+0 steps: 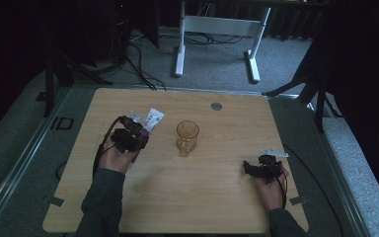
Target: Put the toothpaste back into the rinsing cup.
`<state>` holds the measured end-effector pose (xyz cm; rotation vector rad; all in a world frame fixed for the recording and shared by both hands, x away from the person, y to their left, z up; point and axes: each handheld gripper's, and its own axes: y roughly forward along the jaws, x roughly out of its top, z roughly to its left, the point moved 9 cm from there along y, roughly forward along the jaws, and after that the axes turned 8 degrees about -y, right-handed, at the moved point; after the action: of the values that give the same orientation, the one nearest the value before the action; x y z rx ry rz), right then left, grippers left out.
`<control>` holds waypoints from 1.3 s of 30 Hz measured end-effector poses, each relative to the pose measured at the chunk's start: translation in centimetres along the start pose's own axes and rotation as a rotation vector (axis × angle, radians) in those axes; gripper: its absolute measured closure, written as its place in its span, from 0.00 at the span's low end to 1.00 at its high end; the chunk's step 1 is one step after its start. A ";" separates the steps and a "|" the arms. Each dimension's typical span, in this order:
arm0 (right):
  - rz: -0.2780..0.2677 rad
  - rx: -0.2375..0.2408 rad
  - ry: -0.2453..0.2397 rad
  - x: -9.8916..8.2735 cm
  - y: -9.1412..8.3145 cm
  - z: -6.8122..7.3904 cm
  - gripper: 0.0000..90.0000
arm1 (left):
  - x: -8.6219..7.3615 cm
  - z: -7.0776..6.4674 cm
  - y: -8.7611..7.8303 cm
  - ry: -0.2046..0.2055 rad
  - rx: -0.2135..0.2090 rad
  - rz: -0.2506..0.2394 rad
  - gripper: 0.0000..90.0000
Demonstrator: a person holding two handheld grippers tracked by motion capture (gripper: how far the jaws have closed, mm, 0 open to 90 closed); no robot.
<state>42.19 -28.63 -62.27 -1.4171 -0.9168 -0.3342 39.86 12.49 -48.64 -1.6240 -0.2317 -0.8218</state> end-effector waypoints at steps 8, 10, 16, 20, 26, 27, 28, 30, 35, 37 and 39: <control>0.001 0.000 0.001 0.0 0.0 0.0 0.12 | 0.6 0.0 -0.1 -0.015 -0.001 -0.037 0.80; 0.000 0.000 0.001 0.0 0.0 0.0 0.12 | 0.7 -0.1 -0.1 -0.019 -0.007 -0.038 0.80; 0.000 0.000 0.002 0.0 0.0 0.0 0.12 | 1.1 -0.2 -0.2 -0.018 -0.004 -0.057 0.80; 0.000 0.000 0.001 0.0 0.0 0.0 0.12 | 1.6 -0.3 -0.2 -0.030 -0.009 -0.080 0.80; 0.001 0.000 0.002 0.0 0.0 0.0 0.12 | 2.0 -0.4 -0.1 -0.044 -0.011 -0.093 0.80; 0.000 0.000 0.001 0.0 0.0 0.0 0.12 | 2.0 -0.4 -0.1 -0.045 -0.009 -0.093 0.80; 0.000 0.000 0.001 0.0 0.0 0.0 0.12 | 2.0 -0.4 0.0 -0.045 -0.010 -0.092 0.80; 0.001 0.000 0.002 0.0 0.0 0.0 0.12 | 2.1 -0.4 0.0 -0.048 -0.007 -0.097 0.80; 0.001 0.000 0.002 0.0 0.0 0.0 0.12 | 2.3 -0.4 0.0 -0.058 -0.009 -0.112 0.80; 0.001 0.000 0.002 0.0 0.0 0.0 0.12 | 2.4 -0.3 0.0 -0.060 -0.006 -0.117 0.80; 0.001 0.000 0.002 0.0 0.0 0.0 0.12 | 2.4 -0.3 0.0 -0.062 -0.006 -0.118 0.80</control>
<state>42.19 -28.62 -62.26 -1.4167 -0.9149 -0.3350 41.51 11.47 -47.16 -1.6545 -0.3718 -0.8626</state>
